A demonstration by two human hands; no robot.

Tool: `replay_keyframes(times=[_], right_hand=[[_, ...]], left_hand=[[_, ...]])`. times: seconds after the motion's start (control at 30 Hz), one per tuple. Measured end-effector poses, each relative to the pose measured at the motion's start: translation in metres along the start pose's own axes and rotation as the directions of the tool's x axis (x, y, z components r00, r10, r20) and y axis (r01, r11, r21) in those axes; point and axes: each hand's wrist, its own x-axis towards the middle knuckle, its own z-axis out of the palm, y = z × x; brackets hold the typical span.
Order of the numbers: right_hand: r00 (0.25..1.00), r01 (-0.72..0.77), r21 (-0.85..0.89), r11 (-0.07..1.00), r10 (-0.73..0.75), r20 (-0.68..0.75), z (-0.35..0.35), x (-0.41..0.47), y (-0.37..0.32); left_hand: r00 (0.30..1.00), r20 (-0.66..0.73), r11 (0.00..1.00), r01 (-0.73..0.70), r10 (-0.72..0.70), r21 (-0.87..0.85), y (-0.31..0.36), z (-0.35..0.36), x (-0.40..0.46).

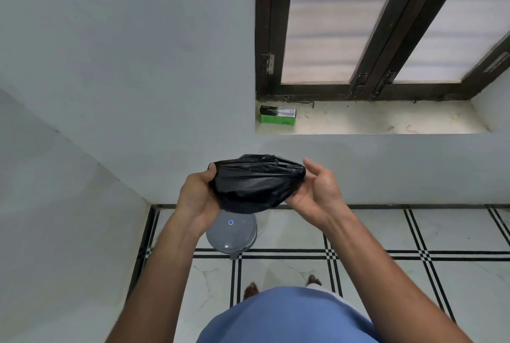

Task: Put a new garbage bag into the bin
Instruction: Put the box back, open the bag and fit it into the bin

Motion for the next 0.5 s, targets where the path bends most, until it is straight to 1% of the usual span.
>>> replay_keyframes(times=[0.07,0.13,0.2,0.27,0.3,0.37,0.5], right_hand=[[0.999,0.037,-0.123,0.992,-0.031,0.045,-0.002,0.0,0.001],[0.991,0.126,-0.309,0.943,-0.11,0.072,-0.003,-0.001,0.001],[0.98,0.197,-0.511,0.837,-0.183,0.078,-0.002,-0.004,0.0],[0.975,0.212,-0.65,0.73,-0.199,0.095,-0.001,-0.006,0.001],[0.974,0.215,-0.675,0.706,-0.206,0.095,-0.001,-0.005,0.002],[0.959,0.232,-0.666,0.709,-0.28,0.036,-0.003,-0.002,0.002],[0.905,0.301,-0.5,0.812,-0.408,-0.118,-0.01,0.0,0.002]], left_hand=[[1.0,-0.003,0.997,-0.019,0.02,0.072,0.003,0.0,-0.003],[0.997,0.046,0.972,-0.073,0.064,0.225,0.007,0.0,-0.007],[0.99,0.094,0.928,-0.136,0.11,0.346,0.009,0.001,-0.01],[0.98,0.049,0.909,-0.198,0.194,0.368,0.008,0.002,-0.011],[0.97,0.008,0.899,-0.229,0.244,0.373,0.007,0.001,-0.009],[0.941,-0.077,0.888,-0.282,0.331,0.364,0.006,-0.001,-0.005],[0.874,-0.229,0.897,-0.383,0.429,0.22,0.007,-0.008,-0.003]])
